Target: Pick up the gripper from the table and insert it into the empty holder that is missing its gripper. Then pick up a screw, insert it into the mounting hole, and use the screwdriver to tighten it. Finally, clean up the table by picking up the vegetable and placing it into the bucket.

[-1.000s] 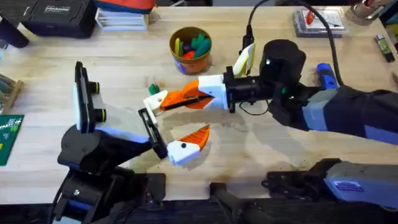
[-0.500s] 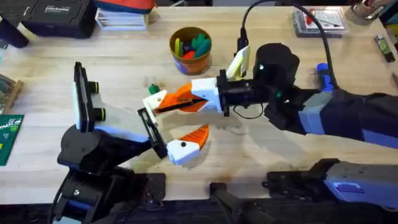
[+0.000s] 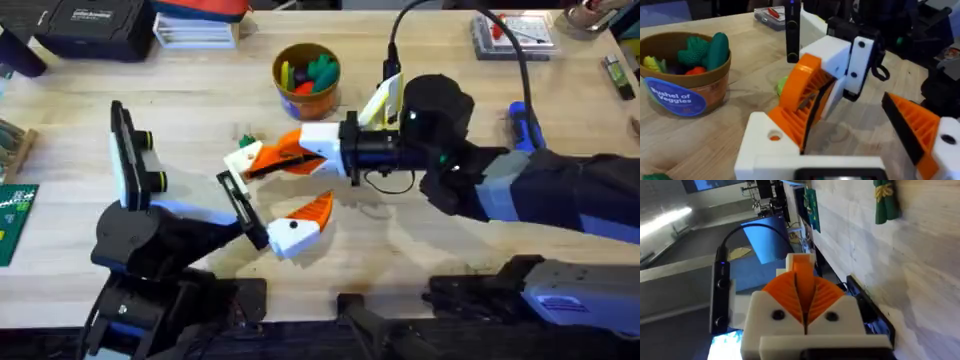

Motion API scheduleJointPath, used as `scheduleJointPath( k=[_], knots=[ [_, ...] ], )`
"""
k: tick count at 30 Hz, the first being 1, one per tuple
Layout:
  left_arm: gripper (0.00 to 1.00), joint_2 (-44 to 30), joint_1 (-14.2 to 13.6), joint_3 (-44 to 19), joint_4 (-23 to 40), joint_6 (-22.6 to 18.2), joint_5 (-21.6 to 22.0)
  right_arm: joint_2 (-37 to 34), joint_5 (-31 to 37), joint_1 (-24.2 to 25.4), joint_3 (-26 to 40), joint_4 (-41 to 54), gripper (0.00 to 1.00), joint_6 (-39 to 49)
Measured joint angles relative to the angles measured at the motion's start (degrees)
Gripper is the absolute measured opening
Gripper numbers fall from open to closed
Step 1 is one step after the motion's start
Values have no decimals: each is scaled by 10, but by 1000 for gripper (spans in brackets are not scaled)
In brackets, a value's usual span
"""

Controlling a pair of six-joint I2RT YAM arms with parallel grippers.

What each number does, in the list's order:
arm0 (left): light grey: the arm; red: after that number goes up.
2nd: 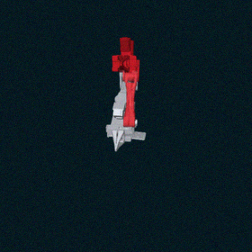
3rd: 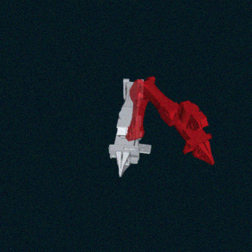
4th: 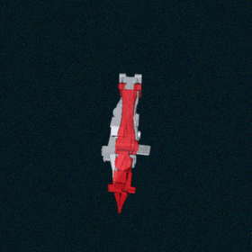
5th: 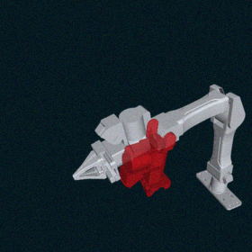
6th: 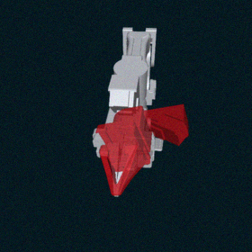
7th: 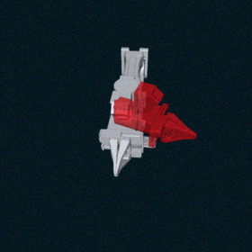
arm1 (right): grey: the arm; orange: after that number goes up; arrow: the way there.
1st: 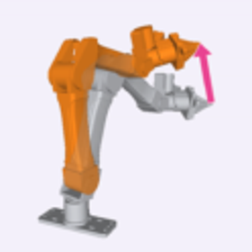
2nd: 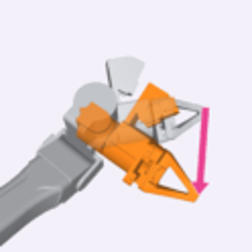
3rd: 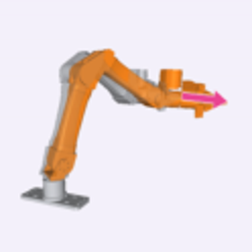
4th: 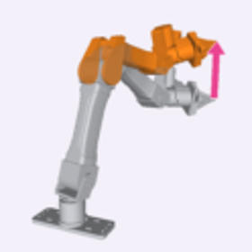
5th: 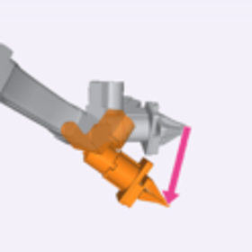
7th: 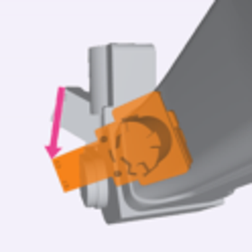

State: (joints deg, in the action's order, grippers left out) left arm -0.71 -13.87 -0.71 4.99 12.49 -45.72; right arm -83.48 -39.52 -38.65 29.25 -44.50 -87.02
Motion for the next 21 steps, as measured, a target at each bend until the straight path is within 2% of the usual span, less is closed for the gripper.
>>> scheduleJointPath(
  k=[8, 21],
  knots=[
    [987, 0, 0, 0, -1, -6, 7, 0, 24, -2, 0, -13, 6, 3],
    [987, 0, -7, -1, 2, -18, -37, -8, -83, 50, 0, -12, 6, 50]
  ],
)
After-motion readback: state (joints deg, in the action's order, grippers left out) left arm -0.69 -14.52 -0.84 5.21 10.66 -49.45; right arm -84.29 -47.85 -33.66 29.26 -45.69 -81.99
